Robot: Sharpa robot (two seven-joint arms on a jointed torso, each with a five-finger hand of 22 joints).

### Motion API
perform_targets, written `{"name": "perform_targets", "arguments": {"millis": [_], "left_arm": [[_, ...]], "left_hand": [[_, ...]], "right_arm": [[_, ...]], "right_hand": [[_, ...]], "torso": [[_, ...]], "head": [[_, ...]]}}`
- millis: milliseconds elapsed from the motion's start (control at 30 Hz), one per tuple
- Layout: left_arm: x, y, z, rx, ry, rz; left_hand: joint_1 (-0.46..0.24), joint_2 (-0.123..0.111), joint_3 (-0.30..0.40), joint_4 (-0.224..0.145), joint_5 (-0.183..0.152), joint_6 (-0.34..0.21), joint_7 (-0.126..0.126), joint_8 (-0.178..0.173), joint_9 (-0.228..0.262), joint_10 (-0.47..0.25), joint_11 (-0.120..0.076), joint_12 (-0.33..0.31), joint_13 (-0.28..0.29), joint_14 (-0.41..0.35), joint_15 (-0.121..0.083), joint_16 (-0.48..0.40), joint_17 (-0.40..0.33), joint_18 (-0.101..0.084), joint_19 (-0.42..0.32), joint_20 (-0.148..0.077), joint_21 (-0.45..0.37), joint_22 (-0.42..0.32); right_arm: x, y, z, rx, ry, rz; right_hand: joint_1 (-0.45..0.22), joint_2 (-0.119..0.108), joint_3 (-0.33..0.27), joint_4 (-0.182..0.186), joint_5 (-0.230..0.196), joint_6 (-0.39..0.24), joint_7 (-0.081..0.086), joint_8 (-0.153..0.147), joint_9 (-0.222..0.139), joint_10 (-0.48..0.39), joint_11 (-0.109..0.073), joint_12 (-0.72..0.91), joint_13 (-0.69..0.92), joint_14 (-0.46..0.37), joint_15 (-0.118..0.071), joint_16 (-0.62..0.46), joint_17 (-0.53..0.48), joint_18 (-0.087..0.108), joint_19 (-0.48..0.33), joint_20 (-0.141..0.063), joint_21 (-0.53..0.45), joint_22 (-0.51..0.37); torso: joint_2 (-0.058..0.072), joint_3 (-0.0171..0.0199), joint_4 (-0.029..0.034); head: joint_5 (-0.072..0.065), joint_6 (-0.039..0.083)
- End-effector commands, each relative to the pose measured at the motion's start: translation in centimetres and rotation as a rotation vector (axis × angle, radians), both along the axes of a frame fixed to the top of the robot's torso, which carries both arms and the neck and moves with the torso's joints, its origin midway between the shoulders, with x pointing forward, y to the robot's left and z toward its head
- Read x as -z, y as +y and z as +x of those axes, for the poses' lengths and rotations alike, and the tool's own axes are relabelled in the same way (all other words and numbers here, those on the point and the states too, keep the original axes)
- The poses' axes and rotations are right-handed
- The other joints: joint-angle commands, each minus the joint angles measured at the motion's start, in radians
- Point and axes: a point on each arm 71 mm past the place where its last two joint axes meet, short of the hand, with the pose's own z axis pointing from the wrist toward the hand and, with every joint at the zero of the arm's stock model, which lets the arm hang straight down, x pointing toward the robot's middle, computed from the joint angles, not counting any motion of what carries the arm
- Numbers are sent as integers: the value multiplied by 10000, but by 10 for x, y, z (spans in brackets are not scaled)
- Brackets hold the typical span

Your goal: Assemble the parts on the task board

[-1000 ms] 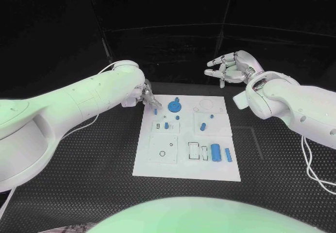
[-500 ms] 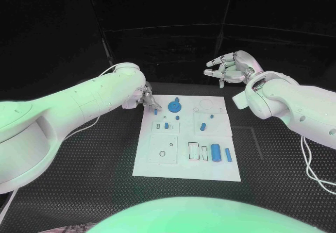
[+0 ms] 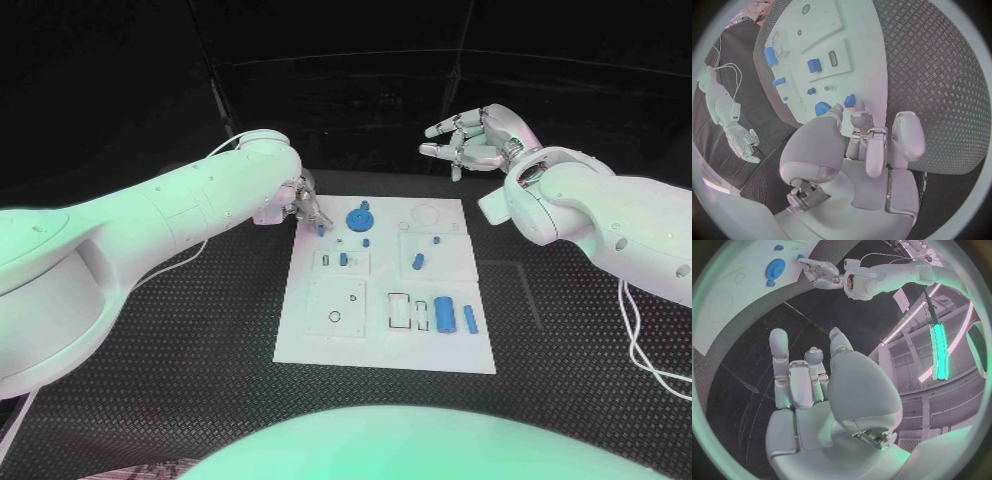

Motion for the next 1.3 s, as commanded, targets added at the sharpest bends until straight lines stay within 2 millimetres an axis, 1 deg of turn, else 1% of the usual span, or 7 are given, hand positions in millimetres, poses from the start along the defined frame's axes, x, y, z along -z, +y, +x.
{"name": "perform_targets", "arguments": {"millis": [33,533,800,933,1033,1167,1300], "left_arm": [[-1,-3,0,54,58,-142],[0,-6,-2,9,305,-684],[1,-6,-2,-3,321,-776],[1,-5,-2,-29,288,-799],[0,-5,-2,-51,211,-852],[-1,-3,-2,-129,56,-1045],[-3,0,-4,-297,-126,-1395]], "left_hand": [[178,19,-8,-48,16,59,2,-62,-22,-62,-23,21,-10,1054,43,31,2634,106,-4,41,-37,21],[1365,494,335,-504,27,91,-36,-132,-143,-112,-61,-20,-117,1054,22,31,2634,108,-7,27,-69,54],[2305,764,1094,-1109,58,16,-66,-188,-209,-187,-98,-134,-242,1054,-19,31,2634,112,-13,-14,-94,76],[2679,753,1736,-1475,87,-46,-52,-195,-217,-215,-98,-205,-305,1054,-21,31,2634,109,-10,-24,-99,96],[2809,573,2409,-1774,99,-73,-10,-150,-182,-201,-70,-254,-349,1054,-2,31,2634,101,-2,-15,-93,125],[2225,-99,4062,-2080,86,-65,51,88,-9,-66,-73,-314,-456,1054,42,31,2634,108,18,1,-86,193],[1774,-543,5055,-2339,201,-52,1,323,165,77,-98,-238,-417,1054,7,31,2634,81,89,1,-22,303]], "right_arm": [[-1,2,0,-100,-52,23],[-1,3,0,-122,-33,23],[-1,3,1,-118,-29,20],[-1,2,1,-113,-27,17],[-1,2,1,-112,-25,15],[-1,2,1,-110,-22,10],[-1,1,1,-99,-21,4]], "right_hand": [[1,123,-37,-21,28,-56,-40,43,-4,-23,-6,34,9,183,-63,-23,16,149,-20,33,-32,7],[50,158,-29,-42,72,-56,-43,58,-3,-12,-12,53,16,188,-68,-24,22,149,-7,29,-36,6],[74,175,-26,-53,108,-58,-45,65,-3,-5,-14,64,23,190,-70,-27,22,150,-4,27,-42,0],[85,182,-25,-58,127,-58,-45,69,-3,-4,-15,68,24,194,-71,-20,35,150,-1,26,-43,0],[85,182,-25,-58,127,-58,-45,69,-3,-4,-15,68,24,194,-71,-20,35,150,-1,26,-43,0],[96,188,-24,-63,152,-58,-47,73,-2,-2,-15,72,24,193,-72,-27,27,148,7,24,-40,8],[96,189,-24,-63,152,-58,-47,73,-2,-2,-15,72,24,193,-72,-27,27,148,8,24,-40,9]], "torso": [[9,-2,-8],[9,-8,-3],[2,-2,-7],[3,-3,-1],[4,-4,0],[1,-2,0],[-1,-2,8]], "head": [[6,0],[7,0],[10,0],[6,0],[11,0],[14,0],[18,0]]}}
